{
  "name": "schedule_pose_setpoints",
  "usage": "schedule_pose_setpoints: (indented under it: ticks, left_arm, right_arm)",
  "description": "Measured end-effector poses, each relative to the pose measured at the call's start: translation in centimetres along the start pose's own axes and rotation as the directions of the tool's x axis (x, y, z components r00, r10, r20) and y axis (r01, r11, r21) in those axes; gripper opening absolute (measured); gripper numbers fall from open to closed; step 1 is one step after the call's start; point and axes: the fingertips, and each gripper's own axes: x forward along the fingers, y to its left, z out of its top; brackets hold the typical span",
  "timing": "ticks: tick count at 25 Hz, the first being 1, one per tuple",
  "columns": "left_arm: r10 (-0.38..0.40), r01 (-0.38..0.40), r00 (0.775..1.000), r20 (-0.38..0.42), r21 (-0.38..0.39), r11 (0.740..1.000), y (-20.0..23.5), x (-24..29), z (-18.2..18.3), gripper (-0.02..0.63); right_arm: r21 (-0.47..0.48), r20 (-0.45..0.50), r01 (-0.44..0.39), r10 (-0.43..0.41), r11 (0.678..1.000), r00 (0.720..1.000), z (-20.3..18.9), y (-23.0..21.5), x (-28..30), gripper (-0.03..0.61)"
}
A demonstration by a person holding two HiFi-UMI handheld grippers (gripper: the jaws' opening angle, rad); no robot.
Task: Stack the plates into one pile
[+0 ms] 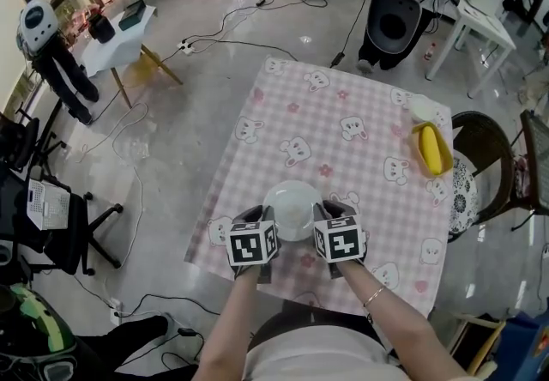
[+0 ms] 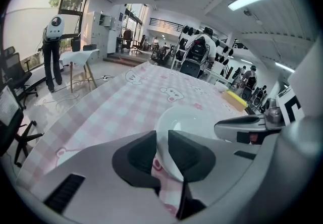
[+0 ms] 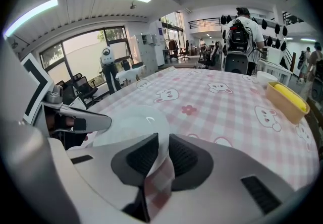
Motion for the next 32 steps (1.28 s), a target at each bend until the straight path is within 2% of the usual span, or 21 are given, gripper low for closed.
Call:
schedule_pose_setpoints:
  ticks: [14, 23, 32]
  left_arm:
    - [0.039, -0.040, 0.999, 0.032, 0.030, 0.999, 0.08, 0.62, -0.09, 0.084]
    - [0.059, -0.062, 0.996, 0.072, 0.041, 0.997, 0.25, 0.43, -0.09, 0.087]
    - [0.039, -0.041, 0.996, 0.084, 0.018, 0.999, 0.22, 0.43, -0.29, 0.106]
  right_arm:
    - [-0.088, 0.023, 0.031, -0.029, 0.996, 0.999, 0.31, -0.10, 0.32, 0.074]
    - [-0.094, 0.049, 0.035, -0.030, 0.995, 0.998, 0.43, 0.06, 0.28, 0.077]
    - [-0.072, 0.090, 0.025, -0.019, 0.997, 0.996, 0.27, -0.28, 0.03, 0.081]
